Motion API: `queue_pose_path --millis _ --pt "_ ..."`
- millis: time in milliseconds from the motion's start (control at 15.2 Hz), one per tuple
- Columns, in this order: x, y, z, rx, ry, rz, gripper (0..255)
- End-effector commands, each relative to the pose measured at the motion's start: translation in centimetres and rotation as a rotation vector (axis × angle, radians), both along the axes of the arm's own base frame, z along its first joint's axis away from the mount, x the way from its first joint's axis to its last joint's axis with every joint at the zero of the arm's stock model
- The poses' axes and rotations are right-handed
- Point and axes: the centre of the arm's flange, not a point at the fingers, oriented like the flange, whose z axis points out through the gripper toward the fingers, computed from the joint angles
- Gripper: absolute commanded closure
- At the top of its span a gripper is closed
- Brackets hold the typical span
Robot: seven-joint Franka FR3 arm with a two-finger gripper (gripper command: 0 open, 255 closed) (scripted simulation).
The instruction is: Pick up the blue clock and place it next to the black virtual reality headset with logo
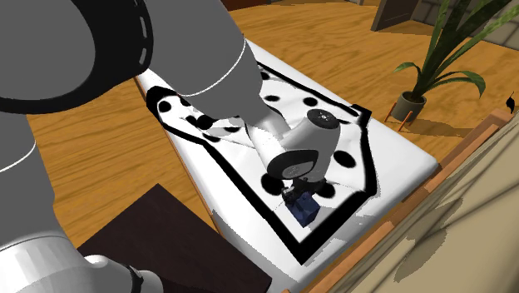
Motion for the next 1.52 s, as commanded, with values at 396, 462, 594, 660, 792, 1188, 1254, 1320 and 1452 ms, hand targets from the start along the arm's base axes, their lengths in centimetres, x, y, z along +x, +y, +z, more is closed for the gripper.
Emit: queue_pose_path --millis 396,462,594,660,792,1188,1254,1320,1452 --pt "-0.1 0.1 4.2 0.0 0.0 0.0 255" --pt "-0.1 0.1 4.7 0.0 0.0 0.0 255" --pt "-0.1 0.1 5.7 0.0 0.0 0.0 255" --pt "-0.1 0.1 6.3 0.0 0.0 0.0 255" --pt "-0.1 0.1 7.3 0.0 0.0 0.0 255" --pt "-0.1 0.1 10.5 0.0 0.0 0.0 255" --pt "-0.1 0.1 11.0 0.0 0.0 0.0 255" --pt "-0.1 0.1 11.5 0.0 0.0 0.0 255" --pt "-0.1 0.1 12.6 0.0 0.0 0.0 255"
